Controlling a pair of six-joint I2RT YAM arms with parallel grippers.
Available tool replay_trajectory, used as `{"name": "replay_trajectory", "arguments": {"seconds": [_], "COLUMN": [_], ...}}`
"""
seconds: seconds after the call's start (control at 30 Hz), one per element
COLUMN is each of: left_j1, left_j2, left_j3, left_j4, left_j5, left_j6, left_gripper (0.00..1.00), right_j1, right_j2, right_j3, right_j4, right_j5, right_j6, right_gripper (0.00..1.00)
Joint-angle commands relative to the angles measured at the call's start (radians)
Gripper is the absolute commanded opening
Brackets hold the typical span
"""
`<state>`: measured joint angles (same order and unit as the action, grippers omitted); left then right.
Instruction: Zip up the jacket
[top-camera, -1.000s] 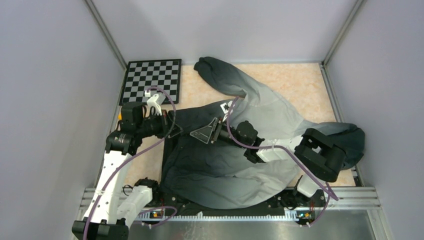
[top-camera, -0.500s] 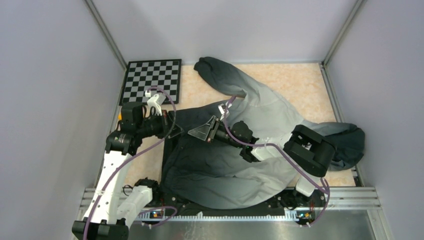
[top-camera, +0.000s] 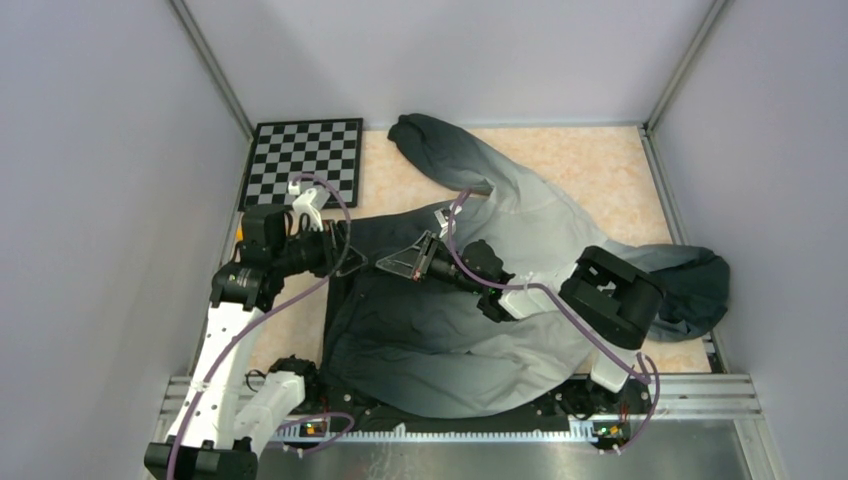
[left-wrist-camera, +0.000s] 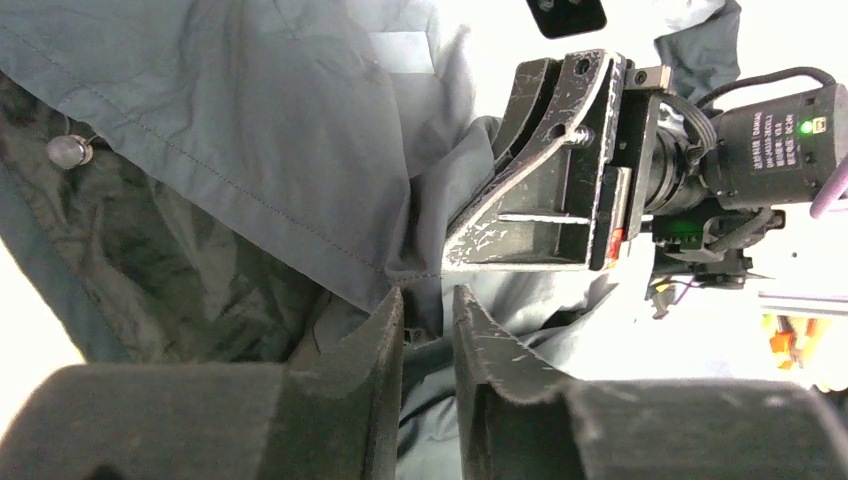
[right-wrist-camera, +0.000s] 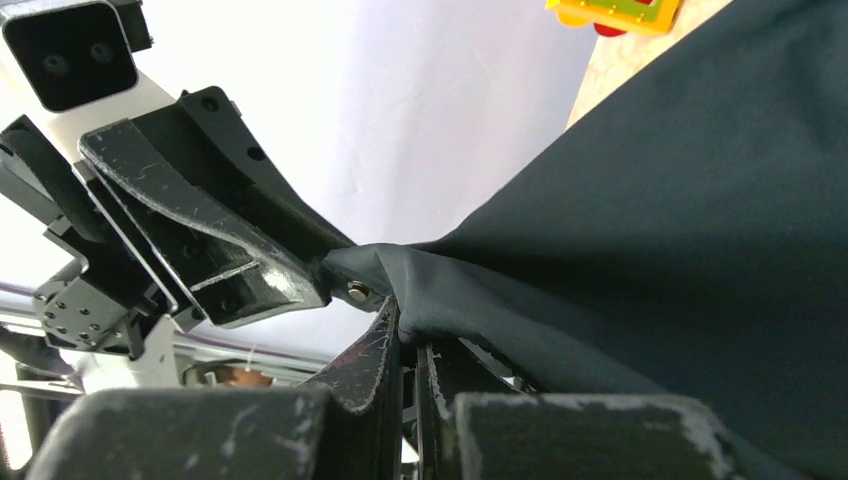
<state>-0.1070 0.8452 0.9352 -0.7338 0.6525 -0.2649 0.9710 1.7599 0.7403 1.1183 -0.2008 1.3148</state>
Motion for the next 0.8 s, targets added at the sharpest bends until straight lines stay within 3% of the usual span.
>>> {"name": "replay_trajectory", "arguments": {"seconds": [0.0,0.1,0.27,0.47,0.6,0.7,0.77], "left_j1": [0.003,0.003,0.003,0.003,0.003,0.003,0.003], "left_j2": [-0.047,-0.075,-0.09,-0.098,-0.086,-0.076,-0.071], "left_j3": [-0.023,-0.065,-0.116,-0.153,-0.154,-0.143,-0.126], "left_j4": [0.076,0.128,0.152,0.186,0.188,0.18,0.168], "left_j5": [-0.02,0.01,0.034,0.052,0.062,0.078,0.086], "left_j6": [-0.042,-0.081,-0.101,-0.115,-0.09,-0.052,-0.027], "left_gripper": [0.38,0.46,0.52,0.48,0.29,0.04,0.0], "right_j1": [-0.014,-0.018,-0.02,-0.02,-0.02,-0.022,-0.032], "right_j2": [0.03,0.044,0.043,0.043,0.04,0.038,0.041], "right_j3": [0.034,0.021,0.016,0.011,0.004,-0.002,0.003], "right_j4": [0.156,0.193,0.204,0.208,0.218,0.246,0.249], "right_j5": [-0.052,-0.052,-0.051,-0.051,-0.052,-0.064,-0.123], "right_j6": [0.114,0.144,0.152,0.154,0.159,0.114,0.022], "right_gripper": [0.0,0.0,0.0,0.0,0.0,0.0,0.06]}}
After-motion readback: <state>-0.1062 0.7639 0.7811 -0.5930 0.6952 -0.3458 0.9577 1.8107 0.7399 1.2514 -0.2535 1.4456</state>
